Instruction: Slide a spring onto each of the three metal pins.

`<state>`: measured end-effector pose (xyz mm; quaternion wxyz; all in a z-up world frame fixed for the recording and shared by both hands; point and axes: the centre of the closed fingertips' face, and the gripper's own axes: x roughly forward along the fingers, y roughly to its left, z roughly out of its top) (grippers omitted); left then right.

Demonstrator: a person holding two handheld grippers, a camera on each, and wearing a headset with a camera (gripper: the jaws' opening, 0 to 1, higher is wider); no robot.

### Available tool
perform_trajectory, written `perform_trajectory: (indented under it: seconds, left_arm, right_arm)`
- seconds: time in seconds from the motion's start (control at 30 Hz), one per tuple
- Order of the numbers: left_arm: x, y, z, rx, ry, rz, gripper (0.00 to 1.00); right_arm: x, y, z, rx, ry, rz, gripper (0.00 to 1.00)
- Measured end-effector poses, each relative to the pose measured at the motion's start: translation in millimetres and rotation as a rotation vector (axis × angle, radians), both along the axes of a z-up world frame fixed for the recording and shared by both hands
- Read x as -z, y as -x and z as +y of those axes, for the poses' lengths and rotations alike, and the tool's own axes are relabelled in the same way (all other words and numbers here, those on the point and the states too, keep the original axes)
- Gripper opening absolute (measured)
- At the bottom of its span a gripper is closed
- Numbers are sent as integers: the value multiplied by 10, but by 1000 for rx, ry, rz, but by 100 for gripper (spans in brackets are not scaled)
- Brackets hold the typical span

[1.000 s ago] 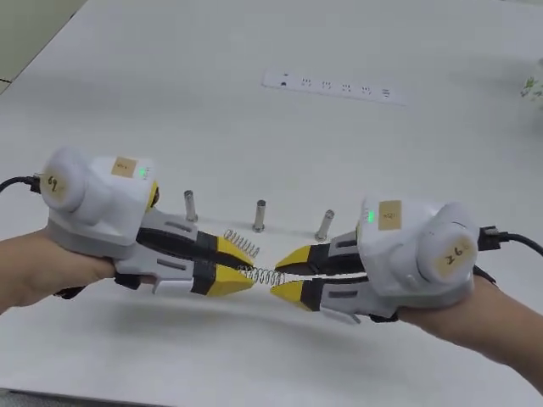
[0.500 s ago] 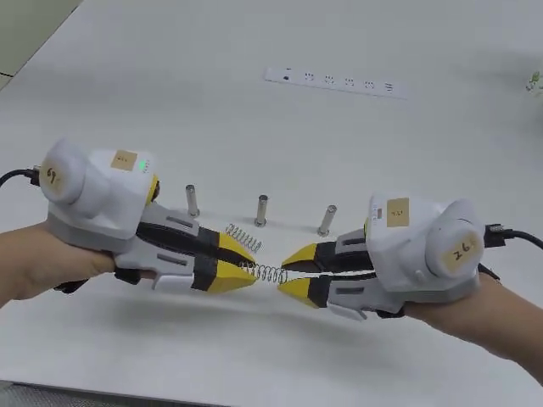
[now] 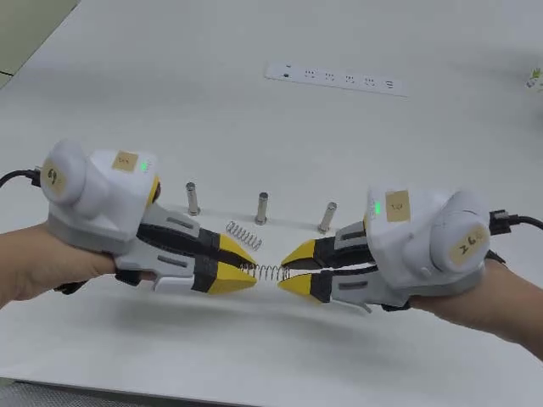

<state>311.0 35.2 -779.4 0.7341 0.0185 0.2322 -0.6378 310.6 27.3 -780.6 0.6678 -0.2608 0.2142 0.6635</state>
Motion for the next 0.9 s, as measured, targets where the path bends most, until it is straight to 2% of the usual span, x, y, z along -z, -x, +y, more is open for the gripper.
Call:
perform_trajectory:
  seconds: [0.03,0.1,0.17,0.37,0.53,0.63,0.77,0.83,0.9]
  left_arm:
    - [32,-1,7,2,-14,-6,1]
    - [43,-3,8,-2,-12,-6,1]
    - [43,-8,6,-6,-11,-9,1]
    - [24,-7,13,-13,-6,-19,1]
    - [17,-3,22,-15,-7,-25,1]
    - [25,18,8,-9,-10,-29,1]
    - [34,18,-2,-11,-17,-37,1]
    - [27,23,-11,-8,-15,-39,1]
    - [5,28,-38,-6,-5,-38,1]
  right_arm:
    - [-47,-3,11,-13,-4,-12,8]
    - [-93,-6,29,-18,-1,-16,8]
    - [-137,-20,53,-37,4,-43,7]
    - [-214,-25,87,-61,3,-52,7]
    - [-241,-23,113,-68,-1,-44,7]
    - [-304,-7,163,-64,-30,-24,8]
    - [-318,-4,205,-57,-40,-21,8]
    - [-362,3,247,-42,-72,-1,8]
    - [-399,-4,280,-36,-88,-8,8]
